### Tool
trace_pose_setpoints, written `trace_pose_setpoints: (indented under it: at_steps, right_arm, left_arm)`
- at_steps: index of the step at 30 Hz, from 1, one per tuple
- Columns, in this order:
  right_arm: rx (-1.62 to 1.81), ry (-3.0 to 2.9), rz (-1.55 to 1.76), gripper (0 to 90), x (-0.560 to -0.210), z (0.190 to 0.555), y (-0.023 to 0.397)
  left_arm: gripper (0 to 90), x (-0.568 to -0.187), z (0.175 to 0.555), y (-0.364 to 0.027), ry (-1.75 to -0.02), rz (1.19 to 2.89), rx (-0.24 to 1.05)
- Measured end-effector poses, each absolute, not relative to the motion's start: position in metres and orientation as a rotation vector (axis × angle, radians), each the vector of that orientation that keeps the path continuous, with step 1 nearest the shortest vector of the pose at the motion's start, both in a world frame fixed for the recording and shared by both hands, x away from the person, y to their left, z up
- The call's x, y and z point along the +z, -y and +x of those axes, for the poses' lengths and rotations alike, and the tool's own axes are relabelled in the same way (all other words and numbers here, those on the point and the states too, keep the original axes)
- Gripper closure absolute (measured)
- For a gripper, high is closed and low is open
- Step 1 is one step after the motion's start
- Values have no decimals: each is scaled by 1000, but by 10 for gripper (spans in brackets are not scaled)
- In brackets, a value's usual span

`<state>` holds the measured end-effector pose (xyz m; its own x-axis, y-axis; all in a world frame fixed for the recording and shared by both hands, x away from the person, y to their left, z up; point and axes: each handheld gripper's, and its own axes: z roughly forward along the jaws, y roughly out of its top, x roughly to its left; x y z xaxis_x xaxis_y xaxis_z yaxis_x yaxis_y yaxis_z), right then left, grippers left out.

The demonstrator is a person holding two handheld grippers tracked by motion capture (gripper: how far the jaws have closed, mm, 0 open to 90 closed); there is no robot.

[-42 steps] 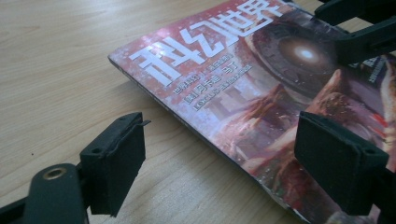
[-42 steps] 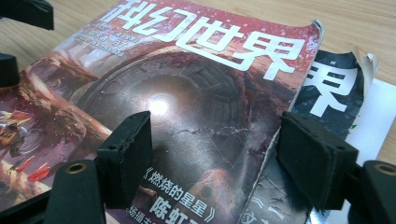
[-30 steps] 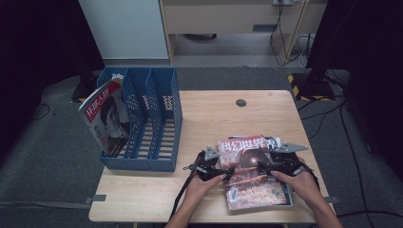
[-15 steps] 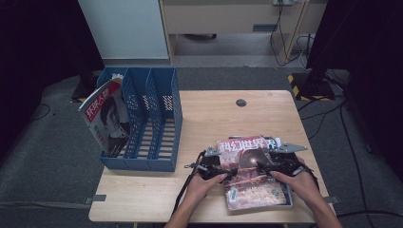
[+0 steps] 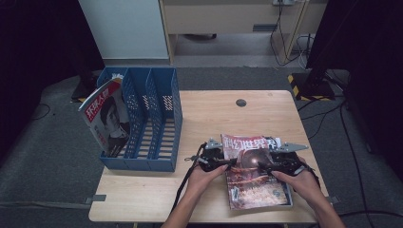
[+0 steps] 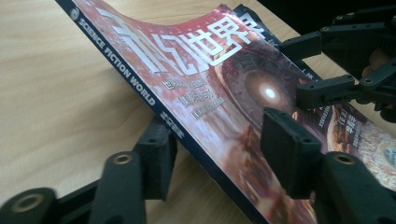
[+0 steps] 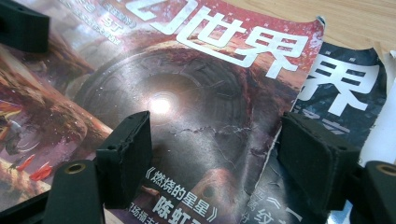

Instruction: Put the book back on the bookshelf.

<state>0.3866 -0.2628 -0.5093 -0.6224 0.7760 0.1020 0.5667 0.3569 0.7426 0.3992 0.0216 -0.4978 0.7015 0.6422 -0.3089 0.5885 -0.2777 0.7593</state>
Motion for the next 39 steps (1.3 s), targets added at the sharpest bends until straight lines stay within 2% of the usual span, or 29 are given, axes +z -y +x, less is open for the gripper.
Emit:
trace_pose_setpoints:
  at_steps: [7,15,20,26,39]
  right_arm:
    - [1124,-2360,1193,265,-509,386,263]
    - [1123,-2358,1186,259,-510,387,263]
    - [1123,-2355,1179,232,-509,385,261]
    - [1153,-2372,1158,194,-507,383,258]
    - [1202,-2495,1110,107,-509,396,249]
  left_arm:
    - [520,-485,410,-1,-930,2082,83]
    - [656,-482,411,3,-977,2051,107]
    - [724,-472,407,3,-926,2008,157]
    - [759,-451,402,0,-827,2019,215]
    - [835,-421,396,-11,-751,2022,269]
